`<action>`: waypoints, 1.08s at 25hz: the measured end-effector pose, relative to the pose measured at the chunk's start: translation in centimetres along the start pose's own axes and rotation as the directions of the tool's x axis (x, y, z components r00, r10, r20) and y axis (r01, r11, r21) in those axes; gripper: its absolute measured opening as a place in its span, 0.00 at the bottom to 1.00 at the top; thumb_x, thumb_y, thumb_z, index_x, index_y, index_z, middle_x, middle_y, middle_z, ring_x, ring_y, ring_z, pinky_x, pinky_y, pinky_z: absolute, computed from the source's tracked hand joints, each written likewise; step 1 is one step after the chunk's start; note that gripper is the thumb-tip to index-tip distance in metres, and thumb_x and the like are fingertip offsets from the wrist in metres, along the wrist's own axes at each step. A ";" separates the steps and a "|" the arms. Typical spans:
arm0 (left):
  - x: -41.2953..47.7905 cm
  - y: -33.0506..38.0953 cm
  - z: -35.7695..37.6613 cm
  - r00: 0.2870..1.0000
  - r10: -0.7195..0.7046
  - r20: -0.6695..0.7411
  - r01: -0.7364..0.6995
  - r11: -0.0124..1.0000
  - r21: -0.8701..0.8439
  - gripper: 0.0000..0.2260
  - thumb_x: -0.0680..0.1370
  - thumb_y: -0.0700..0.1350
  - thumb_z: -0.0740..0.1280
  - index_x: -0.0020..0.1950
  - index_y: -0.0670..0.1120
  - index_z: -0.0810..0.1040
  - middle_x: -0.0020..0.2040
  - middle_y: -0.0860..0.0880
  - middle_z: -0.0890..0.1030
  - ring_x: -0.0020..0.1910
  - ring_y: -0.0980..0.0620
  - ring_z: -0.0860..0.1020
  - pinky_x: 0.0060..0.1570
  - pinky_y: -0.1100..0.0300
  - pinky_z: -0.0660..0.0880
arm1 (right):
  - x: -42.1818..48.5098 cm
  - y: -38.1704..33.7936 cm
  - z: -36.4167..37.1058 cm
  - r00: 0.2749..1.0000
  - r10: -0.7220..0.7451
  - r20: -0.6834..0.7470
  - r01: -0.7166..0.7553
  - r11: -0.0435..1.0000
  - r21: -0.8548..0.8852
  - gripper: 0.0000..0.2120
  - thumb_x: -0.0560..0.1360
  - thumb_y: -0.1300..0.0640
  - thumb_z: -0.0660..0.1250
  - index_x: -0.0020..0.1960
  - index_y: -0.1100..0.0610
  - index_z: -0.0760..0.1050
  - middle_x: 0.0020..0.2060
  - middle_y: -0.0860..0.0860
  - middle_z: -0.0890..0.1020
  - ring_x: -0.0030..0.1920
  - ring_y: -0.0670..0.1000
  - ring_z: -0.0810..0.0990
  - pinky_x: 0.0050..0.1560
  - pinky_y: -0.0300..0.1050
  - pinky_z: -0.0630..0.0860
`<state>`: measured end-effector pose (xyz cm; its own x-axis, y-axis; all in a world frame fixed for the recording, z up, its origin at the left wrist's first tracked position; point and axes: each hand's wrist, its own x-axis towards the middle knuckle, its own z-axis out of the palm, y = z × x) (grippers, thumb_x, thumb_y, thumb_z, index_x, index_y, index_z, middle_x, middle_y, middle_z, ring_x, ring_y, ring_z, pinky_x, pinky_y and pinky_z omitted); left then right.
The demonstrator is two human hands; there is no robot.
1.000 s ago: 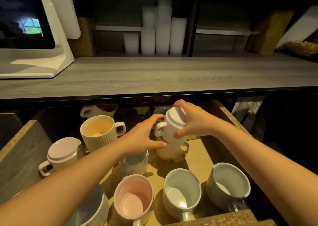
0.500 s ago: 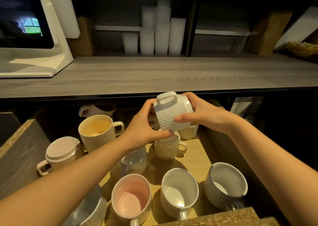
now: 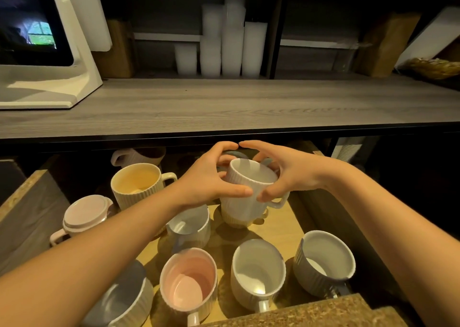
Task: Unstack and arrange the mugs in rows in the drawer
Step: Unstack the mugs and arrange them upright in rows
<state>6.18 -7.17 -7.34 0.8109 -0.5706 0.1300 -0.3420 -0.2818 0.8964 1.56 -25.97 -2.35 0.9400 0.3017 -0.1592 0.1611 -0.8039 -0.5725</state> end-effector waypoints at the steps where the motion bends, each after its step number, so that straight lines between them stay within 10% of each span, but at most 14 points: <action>1: -0.1 0.0 0.1 1.000 -0.010 0.006 0.010 1.000 -0.020 0.39 0.66 0.45 0.77 0.71 0.54 0.60 0.66 0.50 0.72 0.65 0.52 0.71 0.58 0.63 0.71 | 0.0 0.0 0.1 1.000 0.006 -0.004 -0.006 1.000 -0.017 0.45 0.67 0.56 0.75 0.74 0.44 0.52 0.58 0.43 0.67 0.59 0.46 0.69 0.54 0.38 0.72; 9: 0.2 -0.9 3.2 0.998 0.045 0.049 -0.055 0.976 0.211 0.29 0.73 0.50 0.71 0.71 0.52 0.63 0.70 0.52 0.68 0.68 0.54 0.68 0.63 0.61 0.68 | -0.5 2.1 -1.3 0.971 0.173 -0.164 -0.213 0.938 -0.274 0.37 0.62 0.46 0.77 0.66 0.51 0.63 0.56 0.51 0.71 0.53 0.51 0.73 0.50 0.44 0.78; 19: 3.4 -2.5 5.7 0.984 -0.081 0.157 -0.105 0.448 0.888 0.33 0.75 0.57 0.65 0.75 0.49 0.57 0.74 0.46 0.63 0.72 0.44 0.63 0.68 0.47 0.62 | 0.4 5.0 0.2 0.911 0.338 -0.238 -0.413 0.734 -0.539 0.37 0.64 0.38 0.72 0.68 0.51 0.67 0.55 0.53 0.77 0.52 0.53 0.77 0.47 0.43 0.76; 27: 4.6 -3.5 7.3 0.983 -0.155 0.103 -0.038 0.375 0.926 0.30 0.74 0.57 0.66 0.72 0.49 0.61 0.70 0.45 0.67 0.68 0.42 0.67 0.62 0.47 0.69 | 1.4 5.6 2.3 0.869 0.457 -0.192 -0.481 0.683 -0.550 0.30 0.64 0.36 0.72 0.60 0.53 0.76 0.46 0.52 0.79 0.47 0.52 0.78 0.56 0.47 0.78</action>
<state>7.64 -14.42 -13.01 0.8009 -0.5962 -0.0550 -0.5987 -0.7986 -0.0612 3.08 -28.91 -7.62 0.9477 -0.2035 -0.2458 -0.1765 -0.9760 0.1275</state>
